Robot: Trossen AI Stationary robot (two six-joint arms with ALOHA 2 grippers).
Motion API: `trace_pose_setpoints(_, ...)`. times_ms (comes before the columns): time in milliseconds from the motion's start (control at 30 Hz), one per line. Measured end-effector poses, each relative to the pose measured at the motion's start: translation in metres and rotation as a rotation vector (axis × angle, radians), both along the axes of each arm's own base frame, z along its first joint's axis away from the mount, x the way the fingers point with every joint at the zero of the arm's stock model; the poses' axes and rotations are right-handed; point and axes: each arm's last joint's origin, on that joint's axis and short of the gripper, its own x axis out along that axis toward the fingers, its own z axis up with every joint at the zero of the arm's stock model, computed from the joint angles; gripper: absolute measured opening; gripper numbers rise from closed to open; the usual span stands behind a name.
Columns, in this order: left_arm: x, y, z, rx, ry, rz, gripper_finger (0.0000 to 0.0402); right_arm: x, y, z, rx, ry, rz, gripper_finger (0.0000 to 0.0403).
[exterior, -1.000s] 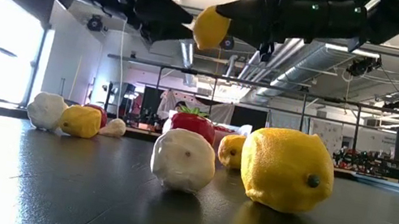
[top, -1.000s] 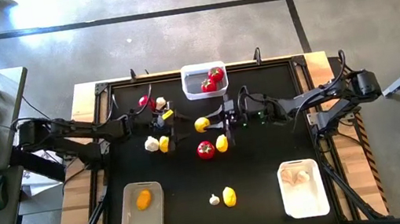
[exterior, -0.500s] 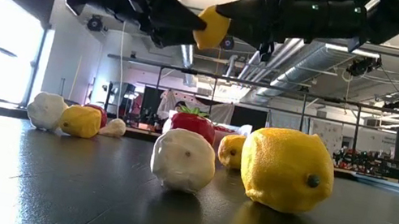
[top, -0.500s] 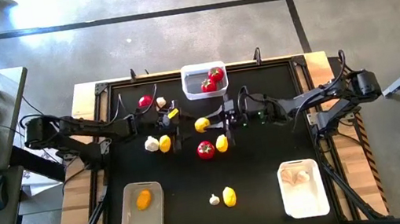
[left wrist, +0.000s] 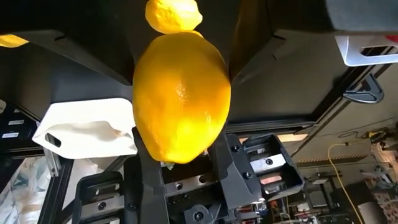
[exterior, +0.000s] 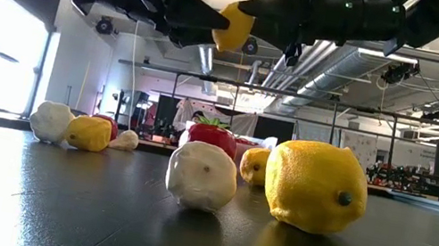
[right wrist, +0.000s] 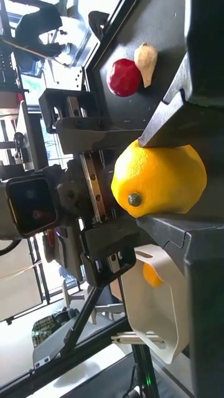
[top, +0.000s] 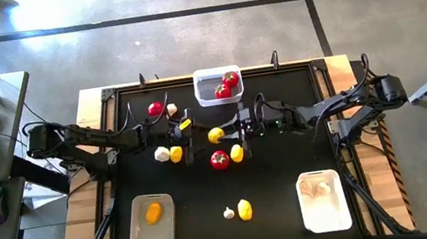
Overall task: Sort produce into baskets
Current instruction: Put the yellow lemon into the gray bin
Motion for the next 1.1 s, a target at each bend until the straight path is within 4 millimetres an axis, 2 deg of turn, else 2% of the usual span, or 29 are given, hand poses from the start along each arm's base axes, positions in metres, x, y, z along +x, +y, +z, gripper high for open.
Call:
trace_pose_setpoints(167,0.0,0.0,0.0,0.0,0.0,0.003,0.0204,0.0,0.0,0.0,0.0,0.004,-0.001,0.0132)
trace_pose_setpoints(300,0.0,0.0,0.0,0.0,0.0,0.003,0.0169,0.0,0.0,-0.001,0.0,0.006,-0.002,0.015)
trace_pose_setpoints(433,0.0,0.0,0.0,-0.004,0.002,0.006,0.0152,0.0,0.0,-0.001,-0.006,0.007,-0.008,0.0193)
trace_pose_setpoints(667,-0.004,0.0,0.002,-0.002,0.032,0.022,0.0148,-0.003,-0.003,0.006,-0.015,-0.009,-0.027,0.0269)
trace_pose_setpoints(933,-0.032,-0.012,0.023,-0.023,0.114,-0.004,0.0147,-0.018,-0.002,0.034,-0.119,-0.105,-0.02,0.0278)
trace_pose_setpoints(1100,-0.059,-0.034,0.037,-0.068,0.177,-0.064,0.0146,-0.019,-0.002,0.034,-0.129,-0.093,-0.016,0.0278)
